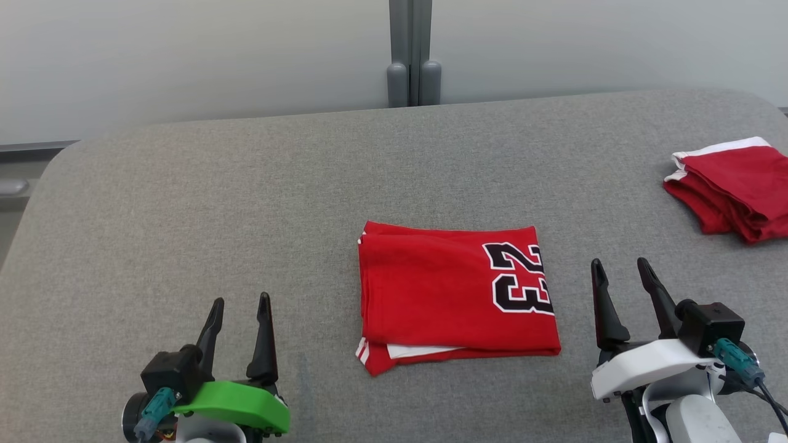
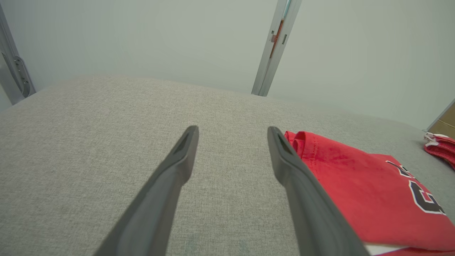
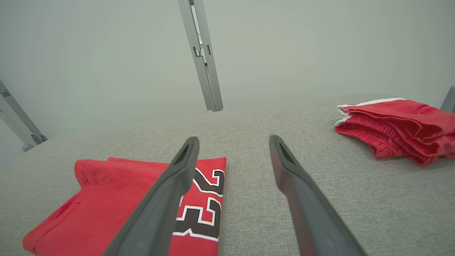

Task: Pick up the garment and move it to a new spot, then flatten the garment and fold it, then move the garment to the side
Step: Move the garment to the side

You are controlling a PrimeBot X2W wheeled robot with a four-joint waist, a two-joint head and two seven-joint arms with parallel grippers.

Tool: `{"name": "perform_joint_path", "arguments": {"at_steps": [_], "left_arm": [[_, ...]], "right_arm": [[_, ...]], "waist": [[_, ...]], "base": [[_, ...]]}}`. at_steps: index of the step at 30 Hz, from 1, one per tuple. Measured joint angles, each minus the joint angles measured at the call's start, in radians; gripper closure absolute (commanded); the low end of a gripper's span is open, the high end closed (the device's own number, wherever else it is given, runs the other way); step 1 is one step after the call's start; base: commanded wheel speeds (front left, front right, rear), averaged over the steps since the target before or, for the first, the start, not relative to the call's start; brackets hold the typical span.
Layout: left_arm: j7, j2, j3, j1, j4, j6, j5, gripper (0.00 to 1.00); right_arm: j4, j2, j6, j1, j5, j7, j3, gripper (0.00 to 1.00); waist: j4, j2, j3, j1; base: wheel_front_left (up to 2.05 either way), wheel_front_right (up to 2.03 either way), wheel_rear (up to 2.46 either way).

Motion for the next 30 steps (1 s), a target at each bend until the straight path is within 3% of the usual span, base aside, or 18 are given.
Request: {"name": "perform_joint_path", "arguments": {"at_steps": [11, 22, 30], "left_arm": [[0.0, -0.001, -0.001, -0.001, 0.01, -0.001, 0.007, 0.0], [0.0, -0.002, -0.045, -0.039, -0.014, -0.01, 0.004, 0.0], [0.0, -0.002, -0.054, -0.043, -0.043, -0.008, -0.001, 0.0]], "right_arm": [[0.01, 0.0, 0.0, -0.017, -0.001, 0.032, 0.005, 0.0], [0.107, -0.032, 0.0, -0.126, 0.072, 0.352, -0.044, 0.0], [0.227, -0.085, 0.0, -0.212, 0.188, 0.481, -0.017, 0.0]], "waist": [[0.0, 0.0, 0.005, 0.0], [0.061, 0.0, 0.03, 0.0], [0.136, 0.0, 0.064, 0.0]], "base": [[0.0, 0.0, 0.0], [0.0, 0.0, 0.0], [0.0, 0.0, 0.0]]}}
